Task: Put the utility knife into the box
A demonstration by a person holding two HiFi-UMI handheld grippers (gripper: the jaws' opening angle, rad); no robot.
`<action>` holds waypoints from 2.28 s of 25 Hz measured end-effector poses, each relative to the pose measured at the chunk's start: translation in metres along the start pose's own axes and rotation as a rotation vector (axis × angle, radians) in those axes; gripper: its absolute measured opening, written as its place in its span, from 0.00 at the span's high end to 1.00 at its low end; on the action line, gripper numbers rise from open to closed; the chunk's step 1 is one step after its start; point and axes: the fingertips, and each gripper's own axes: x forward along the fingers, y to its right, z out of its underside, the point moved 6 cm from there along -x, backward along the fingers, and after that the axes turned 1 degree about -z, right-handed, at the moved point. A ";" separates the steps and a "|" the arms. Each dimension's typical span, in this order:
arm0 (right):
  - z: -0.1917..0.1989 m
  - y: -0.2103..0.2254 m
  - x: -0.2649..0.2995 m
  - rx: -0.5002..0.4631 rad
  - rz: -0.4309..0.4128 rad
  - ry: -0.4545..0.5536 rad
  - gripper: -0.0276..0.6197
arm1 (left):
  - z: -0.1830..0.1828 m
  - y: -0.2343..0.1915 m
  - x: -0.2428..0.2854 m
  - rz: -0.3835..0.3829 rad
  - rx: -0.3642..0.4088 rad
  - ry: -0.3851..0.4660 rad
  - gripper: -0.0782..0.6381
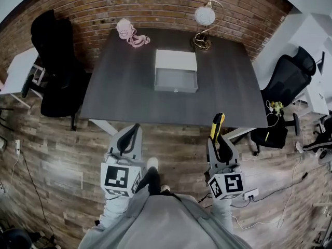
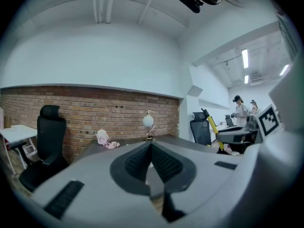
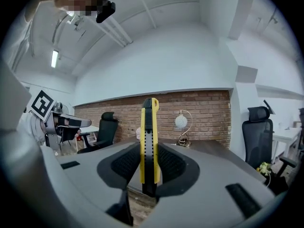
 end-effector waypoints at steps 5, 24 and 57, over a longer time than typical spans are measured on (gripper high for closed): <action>-0.007 0.009 0.056 -0.007 0.008 -0.003 0.76 | -0.007 -0.034 0.054 0.017 0.002 0.002 0.86; 0.002 0.028 0.125 0.011 0.072 -0.099 0.76 | 0.008 -0.072 0.138 0.099 -0.020 -0.061 0.86; -0.038 0.165 0.353 -0.035 -0.195 -0.051 0.76 | -0.043 -0.102 0.344 -0.107 -0.015 -0.064 0.86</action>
